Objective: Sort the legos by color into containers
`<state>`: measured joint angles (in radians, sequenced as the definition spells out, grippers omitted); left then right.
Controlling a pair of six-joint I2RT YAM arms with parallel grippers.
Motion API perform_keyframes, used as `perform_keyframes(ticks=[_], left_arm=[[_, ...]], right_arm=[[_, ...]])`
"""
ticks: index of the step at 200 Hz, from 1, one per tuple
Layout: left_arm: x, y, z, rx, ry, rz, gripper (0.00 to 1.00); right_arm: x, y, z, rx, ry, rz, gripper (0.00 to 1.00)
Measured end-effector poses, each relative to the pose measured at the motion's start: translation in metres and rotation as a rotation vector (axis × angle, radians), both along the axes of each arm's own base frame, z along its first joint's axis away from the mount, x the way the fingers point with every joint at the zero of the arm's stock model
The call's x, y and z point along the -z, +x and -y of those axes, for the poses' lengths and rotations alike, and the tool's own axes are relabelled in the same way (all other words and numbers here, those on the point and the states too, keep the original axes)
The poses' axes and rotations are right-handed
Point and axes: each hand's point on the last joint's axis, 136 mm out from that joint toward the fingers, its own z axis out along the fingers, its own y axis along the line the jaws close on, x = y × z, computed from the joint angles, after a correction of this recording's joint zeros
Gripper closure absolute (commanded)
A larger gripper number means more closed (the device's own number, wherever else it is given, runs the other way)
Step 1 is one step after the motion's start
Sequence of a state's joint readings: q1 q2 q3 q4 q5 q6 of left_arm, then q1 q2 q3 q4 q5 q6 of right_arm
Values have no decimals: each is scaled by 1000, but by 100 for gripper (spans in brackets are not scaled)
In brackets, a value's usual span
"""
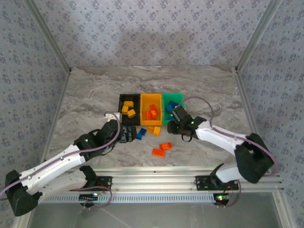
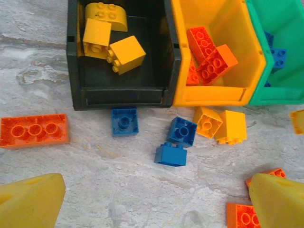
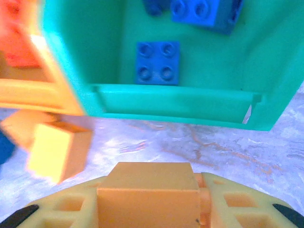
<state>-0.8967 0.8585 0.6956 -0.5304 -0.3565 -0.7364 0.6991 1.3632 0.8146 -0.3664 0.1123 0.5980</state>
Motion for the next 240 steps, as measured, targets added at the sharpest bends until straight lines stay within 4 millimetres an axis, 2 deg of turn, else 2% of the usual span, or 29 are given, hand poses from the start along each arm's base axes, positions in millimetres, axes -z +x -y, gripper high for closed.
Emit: perform_keyframes(ticks=[16, 29, 50, 64, 91, 108, 127, 142, 158, 169, 186, 213, 240], left_arm=[[-1, -1, -5, -14, 0, 11, 1], [-1, -2, -12, -31, 5, 18, 1], [0, -4, -23, -62, 18, 27, 0], [0, -6, -31, -85, 26, 29, 1], [5, -12, -48, -129, 25, 28, 1], [8, -18, -56, -146, 13, 24, 1], [11, -22, -63, -161, 6, 21, 0], [11, -23, -68, -172, -1, 22, 1], [13, -24, -70, -176, 1, 14, 1], [14, -24, -70, -175, 2, 10, 0], [16, -25, -67, -163, 2, -4, 1], [20, -26, -62, -134, 10, -24, 0], [27, -24, -46, -70, 23, -57, 1]], right_arm=[[-28, -5, -14, -56, 22, 43, 62], [-53, -2, -34, -113, 46, 81, 62], [-89, 11, -76, -194, 97, 134, 62], [-102, 26, -105, -237, 126, 150, 62], [-102, 57, -159, -302, 149, 153, 61], [-91, 77, -188, -334, 149, 141, 60], [-75, 93, -211, -354, 151, 118, 59], [-62, 103, -223, -361, 154, 100, 52], [-52, 114, -232, -367, 157, 88, 34], [-49, 120, -237, -367, 166, 84, 27], [-50, 126, -240, -372, 176, 90, 24], [-65, 129, -240, -370, 196, 112, 23], [-80, 113, -220, -360, 195, 128, 23]])
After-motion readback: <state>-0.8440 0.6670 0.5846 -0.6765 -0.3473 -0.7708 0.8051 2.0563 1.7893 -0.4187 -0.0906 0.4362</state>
